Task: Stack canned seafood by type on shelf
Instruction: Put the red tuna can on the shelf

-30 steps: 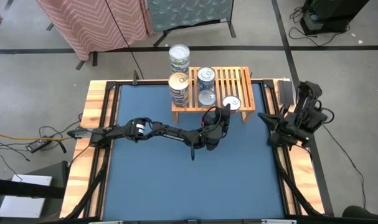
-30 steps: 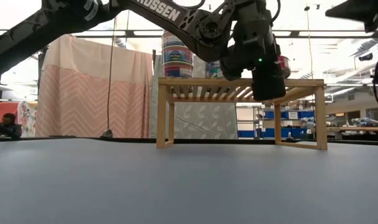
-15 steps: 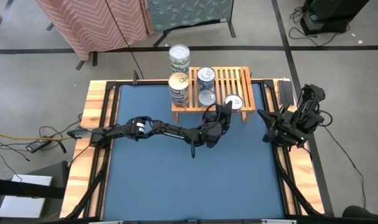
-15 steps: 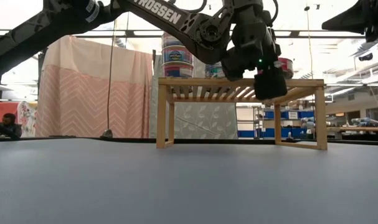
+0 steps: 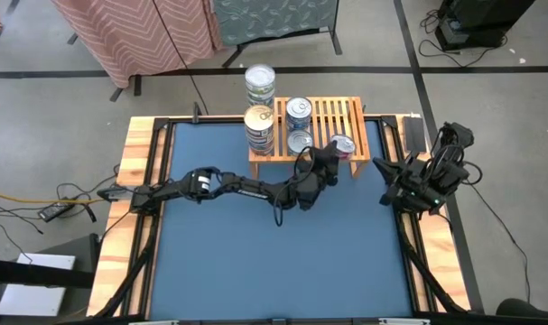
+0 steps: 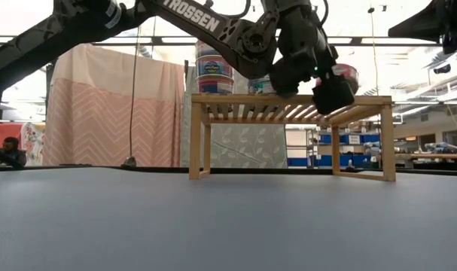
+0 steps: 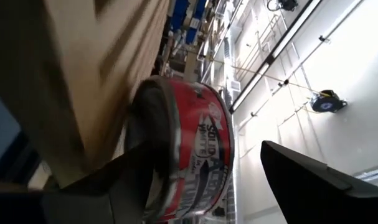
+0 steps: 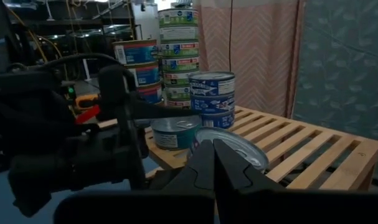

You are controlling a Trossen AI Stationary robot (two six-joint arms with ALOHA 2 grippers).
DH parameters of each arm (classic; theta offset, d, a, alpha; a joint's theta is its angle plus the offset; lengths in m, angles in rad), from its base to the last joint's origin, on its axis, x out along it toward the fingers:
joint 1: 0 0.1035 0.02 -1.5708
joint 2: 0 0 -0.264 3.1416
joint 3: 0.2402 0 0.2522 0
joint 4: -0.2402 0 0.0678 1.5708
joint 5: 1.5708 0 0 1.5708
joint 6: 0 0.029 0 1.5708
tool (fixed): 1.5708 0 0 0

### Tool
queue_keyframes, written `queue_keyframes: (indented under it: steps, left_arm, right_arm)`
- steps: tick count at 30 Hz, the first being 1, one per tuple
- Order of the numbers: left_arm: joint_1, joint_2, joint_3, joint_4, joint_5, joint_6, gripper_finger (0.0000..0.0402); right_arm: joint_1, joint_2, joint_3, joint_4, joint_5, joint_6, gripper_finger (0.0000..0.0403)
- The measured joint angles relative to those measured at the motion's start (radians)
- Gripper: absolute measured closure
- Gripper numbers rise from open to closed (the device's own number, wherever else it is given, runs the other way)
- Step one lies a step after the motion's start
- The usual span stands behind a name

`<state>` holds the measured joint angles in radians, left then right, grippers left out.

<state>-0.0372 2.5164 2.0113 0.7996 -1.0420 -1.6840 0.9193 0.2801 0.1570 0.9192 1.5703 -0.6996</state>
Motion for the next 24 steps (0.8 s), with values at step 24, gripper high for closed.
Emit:
queue_keyframes:
  steps: [24]
  left_arm:
    - [-0.003, 0.0, -0.005, 0.112, 0.078, 0.002, 0.0106]
  right_arm:
    - [0.04, 0.226, 0.0, 0.017, -0.035, 0.377, 0.0403]
